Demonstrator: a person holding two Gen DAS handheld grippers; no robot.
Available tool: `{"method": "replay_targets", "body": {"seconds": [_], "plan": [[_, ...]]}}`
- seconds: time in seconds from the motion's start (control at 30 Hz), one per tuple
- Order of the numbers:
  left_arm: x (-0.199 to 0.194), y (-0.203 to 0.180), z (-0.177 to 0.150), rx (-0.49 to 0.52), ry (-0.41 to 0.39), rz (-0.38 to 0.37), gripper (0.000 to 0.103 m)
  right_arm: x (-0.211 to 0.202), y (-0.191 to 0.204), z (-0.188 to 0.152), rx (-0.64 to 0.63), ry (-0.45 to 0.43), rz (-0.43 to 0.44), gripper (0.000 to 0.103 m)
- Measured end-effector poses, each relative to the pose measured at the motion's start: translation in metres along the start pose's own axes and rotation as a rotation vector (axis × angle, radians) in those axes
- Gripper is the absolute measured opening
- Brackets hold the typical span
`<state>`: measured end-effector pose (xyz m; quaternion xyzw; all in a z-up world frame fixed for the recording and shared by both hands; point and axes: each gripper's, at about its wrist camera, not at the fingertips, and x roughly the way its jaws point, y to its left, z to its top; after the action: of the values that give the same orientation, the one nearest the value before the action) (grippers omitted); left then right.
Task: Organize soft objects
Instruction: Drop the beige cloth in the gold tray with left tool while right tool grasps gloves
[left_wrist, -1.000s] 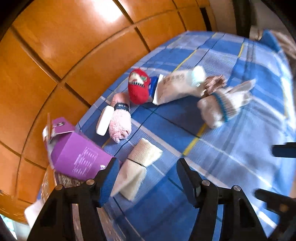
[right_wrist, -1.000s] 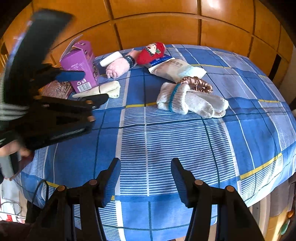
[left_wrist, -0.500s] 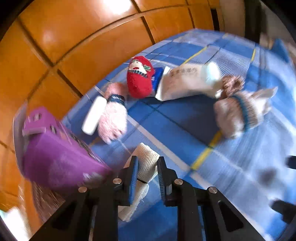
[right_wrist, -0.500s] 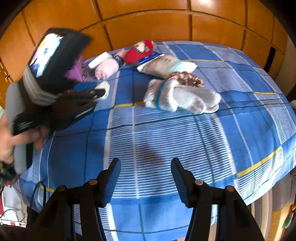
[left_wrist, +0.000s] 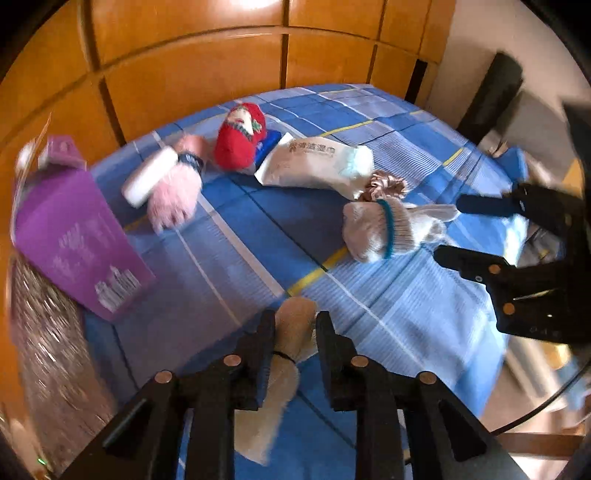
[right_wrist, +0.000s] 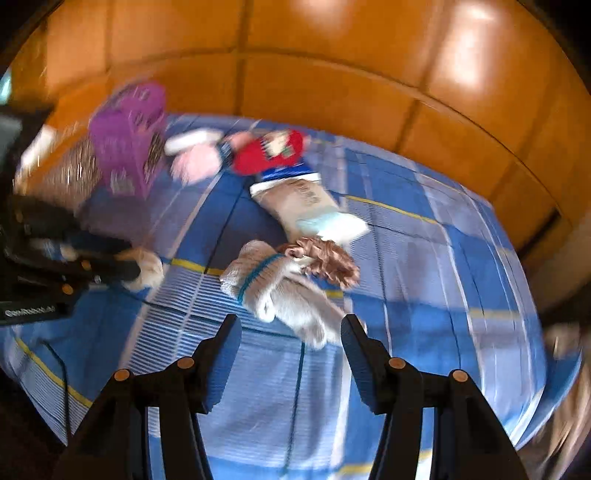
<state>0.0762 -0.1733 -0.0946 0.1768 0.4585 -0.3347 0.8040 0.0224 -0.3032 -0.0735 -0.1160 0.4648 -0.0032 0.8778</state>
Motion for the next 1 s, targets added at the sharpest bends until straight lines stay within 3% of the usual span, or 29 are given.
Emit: {"method": "replay_targets", "body": {"seconds": [0.07, 0.13, 0.2, 0.27, 0.37, 0.43, 0.57, 0.63, 0.87, 1.0], "plan": [[0.007, -0.006, 0.005, 0.042, 0.007, 0.029, 0.029, 0.015, 0.003, 0.01, -0.082, 0.042, 0.023, 0.061], [0.012, -0.008, 0.006, 0.065, 0.02, 0.047, 0.039, 0.031, 0.008, 0.015, -0.165, 0.093, 0.057, 0.061], [0.02, -0.009, 0.003, 0.073, 0.045, 0.065, 0.043, 0.045, 0.009, 0.019, -0.214, 0.117, 0.022, 0.061], [0.023, -0.004, 0.0, 0.064, 0.048, 0.064, 0.044, 0.053, 0.005, 0.024, -0.189, 0.117, 0.042, 0.058], [0.023, 0.002, -0.003, 0.028, 0.04, 0.043, 0.041, 0.062, 0.002, 0.027, -0.142, 0.129, 0.068, 0.037], [0.021, 0.006, -0.005, 0.004, 0.042, 0.04, 0.036, 0.062, 0.003, 0.023, -0.109, 0.132, 0.07, 0.032], [0.01, 0.01, -0.004, -0.047, 0.033, 0.015, 0.033, 0.046, 0.003, 0.008, 0.037, 0.145, 0.148, 0.031], [0.001, 0.005, 0.004, -0.041, 0.007, 0.0, 0.033, 0.041, 0.007, -0.001, 0.055, 0.136, 0.144, 0.031], [-0.026, -0.002, 0.074, -0.038, -0.066, -0.017, 0.033, 0.037, 0.008, -0.008, 0.126, 0.118, 0.124, 0.032], [-0.033, 0.023, 0.134, -0.098, -0.088, 0.023, 0.033, 0.037, 0.013, -0.007, 0.114, 0.109, 0.101, 0.033]]}}
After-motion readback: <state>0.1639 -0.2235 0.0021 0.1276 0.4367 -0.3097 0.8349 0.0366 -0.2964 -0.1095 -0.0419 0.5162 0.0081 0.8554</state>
